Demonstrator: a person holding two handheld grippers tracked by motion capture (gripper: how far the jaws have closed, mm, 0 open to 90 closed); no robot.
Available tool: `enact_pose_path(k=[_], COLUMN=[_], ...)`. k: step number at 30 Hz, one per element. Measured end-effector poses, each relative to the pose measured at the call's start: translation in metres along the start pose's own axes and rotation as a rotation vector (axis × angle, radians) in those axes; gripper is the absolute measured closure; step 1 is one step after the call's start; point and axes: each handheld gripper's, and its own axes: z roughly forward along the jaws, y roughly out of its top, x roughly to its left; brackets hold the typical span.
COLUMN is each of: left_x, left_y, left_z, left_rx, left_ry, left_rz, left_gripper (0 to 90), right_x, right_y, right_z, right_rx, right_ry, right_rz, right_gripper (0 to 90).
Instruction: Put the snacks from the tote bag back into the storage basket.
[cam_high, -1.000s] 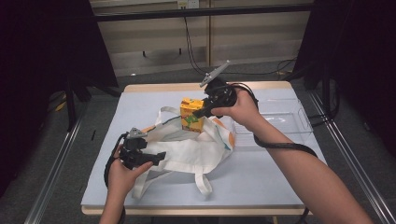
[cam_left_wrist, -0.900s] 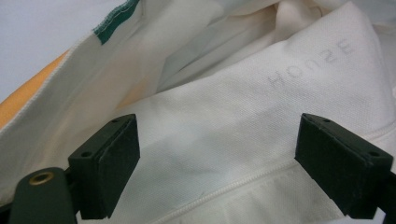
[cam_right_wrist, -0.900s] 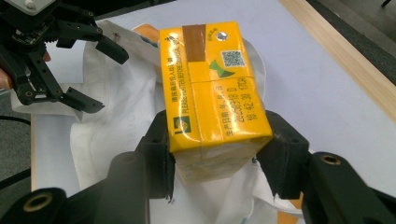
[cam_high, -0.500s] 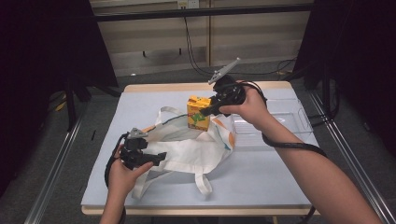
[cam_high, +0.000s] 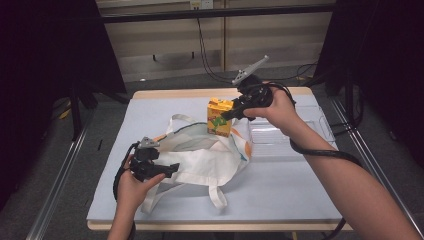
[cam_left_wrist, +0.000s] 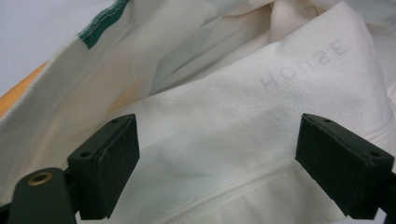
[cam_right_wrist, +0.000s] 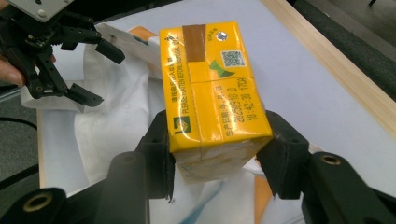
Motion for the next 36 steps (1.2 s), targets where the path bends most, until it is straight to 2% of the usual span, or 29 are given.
enact_pose_path(k=[14,17,18,23,27,36], left_x=[-0.002,-0.002,-0.003,-0.004,-0.004,-0.004], left_y=[0.001,0.002,0.001,0.002,0.003,0.002], left_z=[0.002,0.001,0.002,0.003,0.003,0.004], left_rx=[0.005,0.013,0.005,0.006,0.014,0.009], left_ry=[-0.005,-0.012,-0.009,-0.007,-0.011,-0.015], left_rz=[0.002,0.014,0.003,0.001,0.016,0.008], left_gripper=[13.4,13.4,13.4,13.4,13.4,13.3], right_x=[-0.014,-0.017,-0.018,-0.023,-0.025,-0.037], right_y=[-0.012,-0.016,-0.017,-0.022,-0.025,-0.04], right_z=[-0.025,-0.03,-0.031,-0.039,-0.044,-0.056], right_rx=[0.005,0.008,0.006,0.007,0.004,0.032], right_ry=[-0.04,-0.051,-0.056,-0.065,-0.067,-0.093], right_rz=[0.028,0.032,0.036,0.048,0.056,0.075], right_gripper=[51.0,51.0,51.0,51.0,51.0,50.9])
